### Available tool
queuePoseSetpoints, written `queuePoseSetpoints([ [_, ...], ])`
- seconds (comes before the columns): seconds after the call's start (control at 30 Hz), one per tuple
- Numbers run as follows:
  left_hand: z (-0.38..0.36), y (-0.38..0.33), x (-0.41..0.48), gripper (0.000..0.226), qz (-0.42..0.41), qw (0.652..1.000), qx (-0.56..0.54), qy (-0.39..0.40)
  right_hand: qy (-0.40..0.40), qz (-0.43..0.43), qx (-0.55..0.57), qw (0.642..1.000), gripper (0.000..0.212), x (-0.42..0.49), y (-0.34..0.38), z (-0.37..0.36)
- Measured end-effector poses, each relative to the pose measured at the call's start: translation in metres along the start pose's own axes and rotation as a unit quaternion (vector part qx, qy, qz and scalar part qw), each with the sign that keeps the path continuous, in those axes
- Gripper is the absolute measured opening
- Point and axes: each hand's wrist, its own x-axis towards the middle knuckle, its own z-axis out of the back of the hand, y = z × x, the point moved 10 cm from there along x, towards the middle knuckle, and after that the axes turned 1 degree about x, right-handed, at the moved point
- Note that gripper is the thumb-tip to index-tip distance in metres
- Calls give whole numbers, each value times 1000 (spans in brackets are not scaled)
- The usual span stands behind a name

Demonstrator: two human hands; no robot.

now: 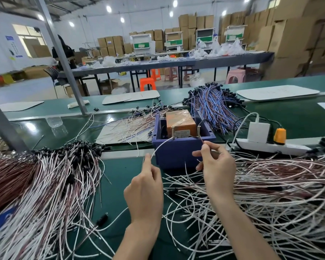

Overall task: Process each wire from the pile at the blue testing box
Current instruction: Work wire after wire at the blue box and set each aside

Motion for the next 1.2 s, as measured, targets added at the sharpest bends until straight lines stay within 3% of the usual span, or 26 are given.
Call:
queuePoseSetpoints([
  [0.67,0,0,0,39,-8,1000,-25,17,16,-9,13,1000,8,-1,-2,-3],
  [0.9,4,-1,0,36,-17,999,-25,-9,17,-15,11,1000,9,-1,-2,-3],
  [1.07,10,2,-1,29,-6,997,-60,-46,23,-60,62,996,8,-4,-9,-2],
  [1.2,9,-2,-2,23,-7,988,-152,-16,58,-89,103,989,15,-16,-6,-4],
])
